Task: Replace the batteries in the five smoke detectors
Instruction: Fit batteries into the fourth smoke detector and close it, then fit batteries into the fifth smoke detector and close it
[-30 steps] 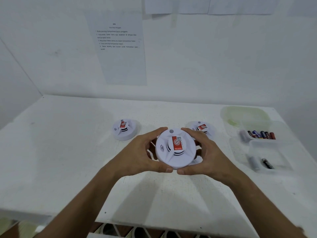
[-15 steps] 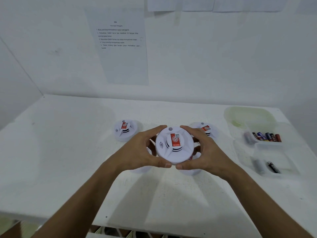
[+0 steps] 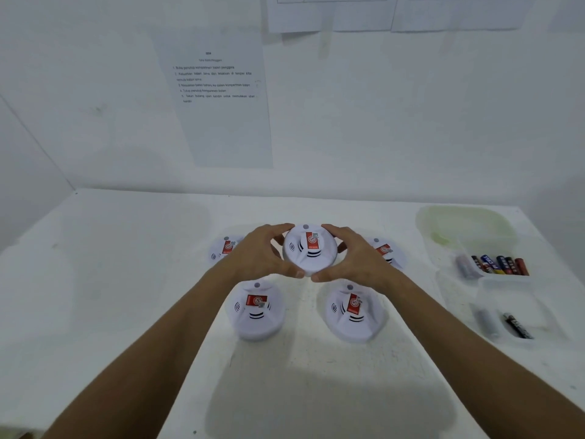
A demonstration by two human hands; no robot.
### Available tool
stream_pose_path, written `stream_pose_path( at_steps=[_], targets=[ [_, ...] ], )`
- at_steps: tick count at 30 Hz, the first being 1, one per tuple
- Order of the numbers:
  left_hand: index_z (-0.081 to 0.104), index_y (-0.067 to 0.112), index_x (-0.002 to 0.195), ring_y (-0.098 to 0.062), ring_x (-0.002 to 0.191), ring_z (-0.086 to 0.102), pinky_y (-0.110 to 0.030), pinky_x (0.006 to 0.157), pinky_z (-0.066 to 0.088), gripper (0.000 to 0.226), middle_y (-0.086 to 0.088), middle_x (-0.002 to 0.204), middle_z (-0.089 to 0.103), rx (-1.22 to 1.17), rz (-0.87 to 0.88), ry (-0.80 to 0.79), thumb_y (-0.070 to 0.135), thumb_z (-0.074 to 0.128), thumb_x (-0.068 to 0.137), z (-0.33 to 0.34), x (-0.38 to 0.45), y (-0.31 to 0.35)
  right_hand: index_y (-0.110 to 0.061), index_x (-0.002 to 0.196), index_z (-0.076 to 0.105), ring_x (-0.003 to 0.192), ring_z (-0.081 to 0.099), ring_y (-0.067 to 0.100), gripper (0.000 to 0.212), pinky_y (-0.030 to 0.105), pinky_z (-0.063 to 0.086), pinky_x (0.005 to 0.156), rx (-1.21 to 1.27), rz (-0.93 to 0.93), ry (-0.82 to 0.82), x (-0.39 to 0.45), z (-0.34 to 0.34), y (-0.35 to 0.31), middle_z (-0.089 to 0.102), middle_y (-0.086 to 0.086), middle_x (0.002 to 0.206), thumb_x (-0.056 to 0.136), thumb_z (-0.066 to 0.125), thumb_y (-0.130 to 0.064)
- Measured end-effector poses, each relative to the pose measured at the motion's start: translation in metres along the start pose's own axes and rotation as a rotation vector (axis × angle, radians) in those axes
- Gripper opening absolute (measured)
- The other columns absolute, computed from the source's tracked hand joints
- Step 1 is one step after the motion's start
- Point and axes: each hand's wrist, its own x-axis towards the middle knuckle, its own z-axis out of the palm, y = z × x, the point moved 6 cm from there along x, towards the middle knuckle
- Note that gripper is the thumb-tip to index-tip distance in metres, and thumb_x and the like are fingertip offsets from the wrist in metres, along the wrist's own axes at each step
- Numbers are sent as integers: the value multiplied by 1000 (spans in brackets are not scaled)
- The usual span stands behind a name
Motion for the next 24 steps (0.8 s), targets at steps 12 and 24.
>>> stream_pose_path(
  at_steps=[12, 24],
  targets=[
    [58, 34, 127, -16, 93, 63, -34, 81, 56, 82, 12, 103, 69, 68, -184, -111, 41, 92, 53, 23, 29, -50, -28, 129, 55, 113, 53, 22, 95, 36, 51, 92, -55, 146, 15, 20, 24, 27, 57, 0, 117, 44, 97, -37],
    [59, 16, 116, -22, 95, 63, -28, 73, 51, 52, -3, 104, 67, 191, -314, -148, 16, 83, 70, 29, 26, -52, -17, 112, 58, 111, 52, 27, 62, 42, 50, 89, -193, 98, 30, 19, 25, 28, 63, 2, 109, 60, 85, -35]
  ],
)
